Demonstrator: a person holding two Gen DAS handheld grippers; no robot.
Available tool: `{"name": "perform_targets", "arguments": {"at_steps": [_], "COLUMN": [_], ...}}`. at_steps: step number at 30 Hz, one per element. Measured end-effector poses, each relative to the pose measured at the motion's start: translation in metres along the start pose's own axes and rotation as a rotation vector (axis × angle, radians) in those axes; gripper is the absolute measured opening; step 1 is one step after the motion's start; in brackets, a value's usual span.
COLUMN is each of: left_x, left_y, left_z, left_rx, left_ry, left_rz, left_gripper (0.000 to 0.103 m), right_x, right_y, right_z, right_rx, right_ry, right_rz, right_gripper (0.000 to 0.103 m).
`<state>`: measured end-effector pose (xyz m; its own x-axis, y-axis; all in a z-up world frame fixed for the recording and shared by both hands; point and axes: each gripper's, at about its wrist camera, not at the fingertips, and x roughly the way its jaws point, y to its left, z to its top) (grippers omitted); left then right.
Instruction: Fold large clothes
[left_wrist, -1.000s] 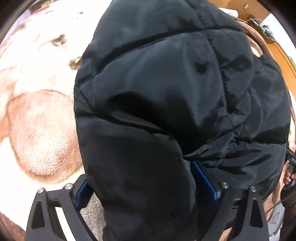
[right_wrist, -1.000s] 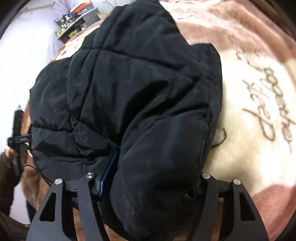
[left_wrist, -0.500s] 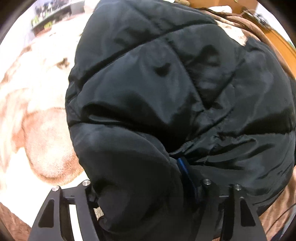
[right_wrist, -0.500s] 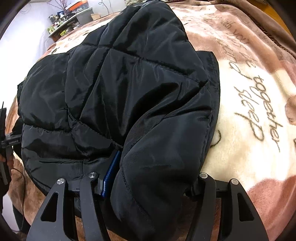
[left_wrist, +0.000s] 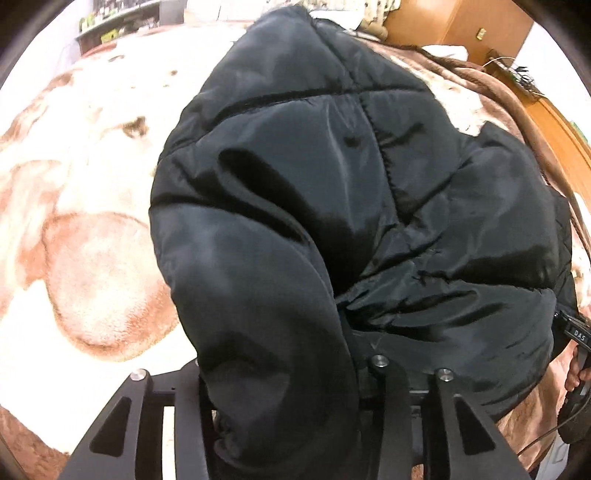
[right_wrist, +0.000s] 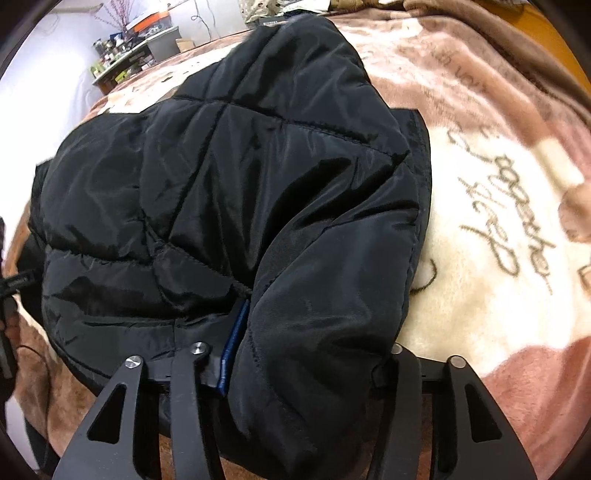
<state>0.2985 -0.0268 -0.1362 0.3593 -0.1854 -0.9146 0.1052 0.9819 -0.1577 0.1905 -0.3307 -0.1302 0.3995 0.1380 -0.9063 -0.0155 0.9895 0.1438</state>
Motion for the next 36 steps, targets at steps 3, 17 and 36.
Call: {"name": "perform_targets", "arguments": {"at_steps": [3, 17, 36], "left_x": [-0.018, -0.098, -0.097], "left_y": [-0.005, 0.004, 0.084], "left_z": [-0.010, -0.017, 0.003], "left_rx": [-0.008, -0.050, -0.078], "left_ry": [-0.024, -0.175, -0.188], "left_rz": [-0.005, -0.091, -0.065], "left_gripper": [0.037, 0.029, 0.027], "right_x": [-0.010, -0.072, -0.084], "right_y": [0.007, 0.027, 0.051], "right_z": [-0.002, -0.011, -0.012], "right_rx": [-0.017, -0.050, -0.009], "right_ry": [-0.020, -0.187, -0.268], "right_rz": [-0.037, -0.067, -0.038], "right_gripper": [0.044, 0.033, 0.029]}}
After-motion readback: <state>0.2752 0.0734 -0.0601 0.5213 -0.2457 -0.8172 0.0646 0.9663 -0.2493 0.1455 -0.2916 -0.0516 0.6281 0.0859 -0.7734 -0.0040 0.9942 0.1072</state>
